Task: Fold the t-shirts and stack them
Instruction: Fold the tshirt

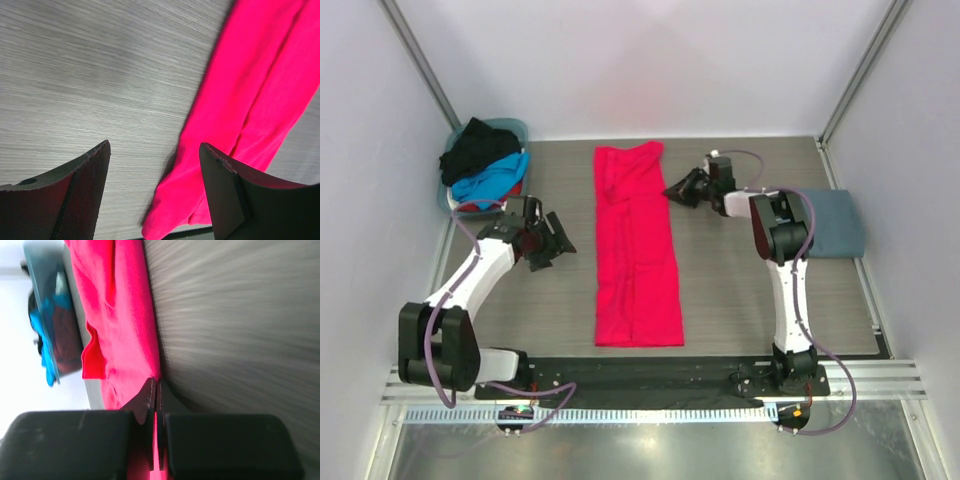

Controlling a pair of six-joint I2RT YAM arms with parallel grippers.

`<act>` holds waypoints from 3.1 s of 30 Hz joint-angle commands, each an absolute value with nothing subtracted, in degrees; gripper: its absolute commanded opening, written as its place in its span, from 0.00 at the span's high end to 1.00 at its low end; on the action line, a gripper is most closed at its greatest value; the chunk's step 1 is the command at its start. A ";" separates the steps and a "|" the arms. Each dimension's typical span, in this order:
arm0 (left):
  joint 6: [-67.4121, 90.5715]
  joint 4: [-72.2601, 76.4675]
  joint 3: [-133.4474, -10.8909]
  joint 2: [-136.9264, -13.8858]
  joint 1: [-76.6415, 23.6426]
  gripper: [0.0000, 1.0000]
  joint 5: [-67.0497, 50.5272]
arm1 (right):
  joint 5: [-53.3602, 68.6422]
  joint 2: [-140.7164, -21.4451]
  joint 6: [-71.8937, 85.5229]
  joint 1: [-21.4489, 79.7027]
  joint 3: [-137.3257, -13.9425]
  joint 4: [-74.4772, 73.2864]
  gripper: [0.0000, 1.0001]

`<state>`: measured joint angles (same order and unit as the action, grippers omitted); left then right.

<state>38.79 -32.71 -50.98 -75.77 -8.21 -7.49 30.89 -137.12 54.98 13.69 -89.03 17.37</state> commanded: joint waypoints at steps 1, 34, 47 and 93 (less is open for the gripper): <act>39.55 -28.21 -50.98 -76.90 -10.01 0.27 -8.70 | 27.94 -131.49 53.54 10.90 -81.83 22.76 0.99; 51.59 -34.63 -34.11 -60.47 -22.23 0.32 -16.96 | 13.10 -76.40 46.39 29.77 -46.25 -23.29 0.50; 59.24 -30.76 -27.42 -59.15 -31.37 0.36 -18.46 | 3.96 -56.95 68.38 49.56 -23.65 -23.12 0.49; 63.45 -28.92 -33.04 -59.41 -35.33 1.00 -17.49 | 1.06 -61.25 60.92 49.48 -36.64 -28.65 0.99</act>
<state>63.90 -26.17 -29.41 -59.02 -35.18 -17.58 2.90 -61.39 62.85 49.50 -32.49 -26.61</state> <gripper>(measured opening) 0.008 0.038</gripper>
